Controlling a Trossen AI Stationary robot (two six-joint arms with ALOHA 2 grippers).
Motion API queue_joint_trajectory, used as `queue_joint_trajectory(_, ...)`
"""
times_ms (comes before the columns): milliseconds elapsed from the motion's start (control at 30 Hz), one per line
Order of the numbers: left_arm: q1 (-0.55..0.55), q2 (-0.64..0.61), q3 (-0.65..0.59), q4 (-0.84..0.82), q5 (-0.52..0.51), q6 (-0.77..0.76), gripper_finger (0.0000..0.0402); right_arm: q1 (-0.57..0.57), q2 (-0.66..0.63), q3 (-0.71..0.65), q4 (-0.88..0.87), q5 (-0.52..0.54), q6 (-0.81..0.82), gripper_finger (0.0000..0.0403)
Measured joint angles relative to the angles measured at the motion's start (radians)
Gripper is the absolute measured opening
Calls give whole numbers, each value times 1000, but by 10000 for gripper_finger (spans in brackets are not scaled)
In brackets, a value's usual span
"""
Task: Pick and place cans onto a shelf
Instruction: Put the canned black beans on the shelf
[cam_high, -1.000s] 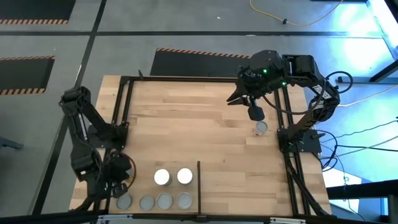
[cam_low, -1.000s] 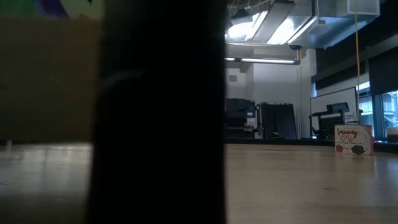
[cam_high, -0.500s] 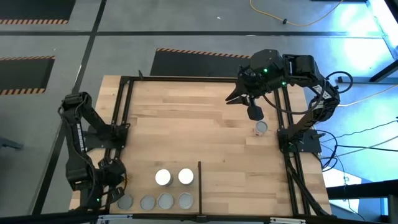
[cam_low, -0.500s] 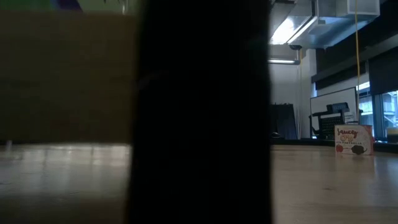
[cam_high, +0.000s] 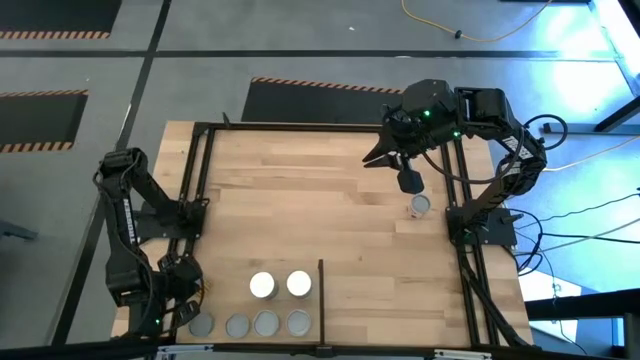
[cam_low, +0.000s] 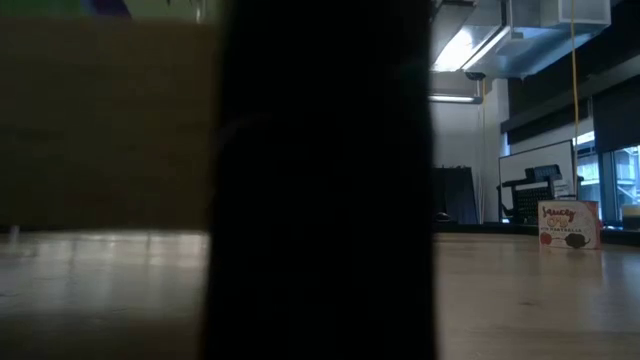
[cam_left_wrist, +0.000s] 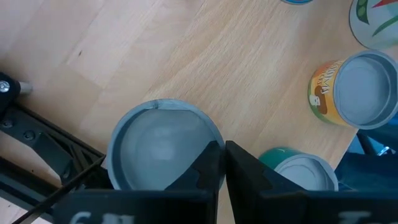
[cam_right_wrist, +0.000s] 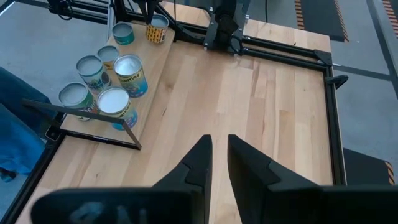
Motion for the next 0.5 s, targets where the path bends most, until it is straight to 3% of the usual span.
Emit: queue_joint_trajectory(500, 33, 0, -1, 9, 22, 35, 19, 0, 0, 0, 0, 0, 0, 54)
